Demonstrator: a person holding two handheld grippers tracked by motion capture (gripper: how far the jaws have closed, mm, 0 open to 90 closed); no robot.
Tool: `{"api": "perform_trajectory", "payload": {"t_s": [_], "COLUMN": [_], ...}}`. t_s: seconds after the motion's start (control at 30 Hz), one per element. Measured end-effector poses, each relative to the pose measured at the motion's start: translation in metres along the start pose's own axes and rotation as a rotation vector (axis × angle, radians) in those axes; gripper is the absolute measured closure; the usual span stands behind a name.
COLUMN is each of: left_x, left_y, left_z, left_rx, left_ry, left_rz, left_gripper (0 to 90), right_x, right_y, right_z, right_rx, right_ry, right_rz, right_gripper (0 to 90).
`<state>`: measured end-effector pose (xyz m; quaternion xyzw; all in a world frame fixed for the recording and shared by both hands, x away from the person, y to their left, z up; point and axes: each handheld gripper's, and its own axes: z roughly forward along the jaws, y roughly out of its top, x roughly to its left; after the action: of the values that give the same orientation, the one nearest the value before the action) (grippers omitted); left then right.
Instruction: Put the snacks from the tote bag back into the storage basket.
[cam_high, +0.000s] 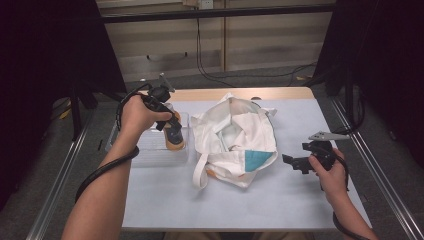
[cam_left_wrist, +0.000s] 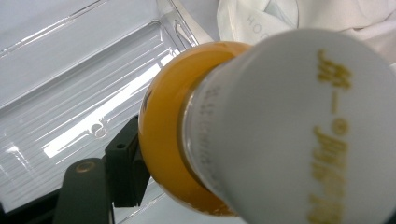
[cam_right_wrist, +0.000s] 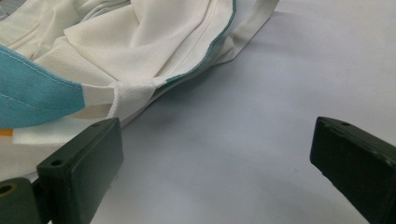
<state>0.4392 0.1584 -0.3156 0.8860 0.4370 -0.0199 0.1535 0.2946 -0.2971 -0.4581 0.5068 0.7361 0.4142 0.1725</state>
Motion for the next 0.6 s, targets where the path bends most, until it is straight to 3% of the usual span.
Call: {"api": "perform_trajectory", "payload": {"t_s": [0.6], "left_x": [-0.0003], "left_y": [-0.0007], "left_z": [0.0042], "left_rx": [0.010], "left_ry": [-0.003], "left_rz": [-0.001], "left_gripper": [30.3], "right_x": [-0.0003], "right_y": [0.0003], "right_z": [-0.0004], "right_rx": [-0.003], "right_ry": [0.003], "right_rz": [-0.002], "right_gripper": [2.5]}}
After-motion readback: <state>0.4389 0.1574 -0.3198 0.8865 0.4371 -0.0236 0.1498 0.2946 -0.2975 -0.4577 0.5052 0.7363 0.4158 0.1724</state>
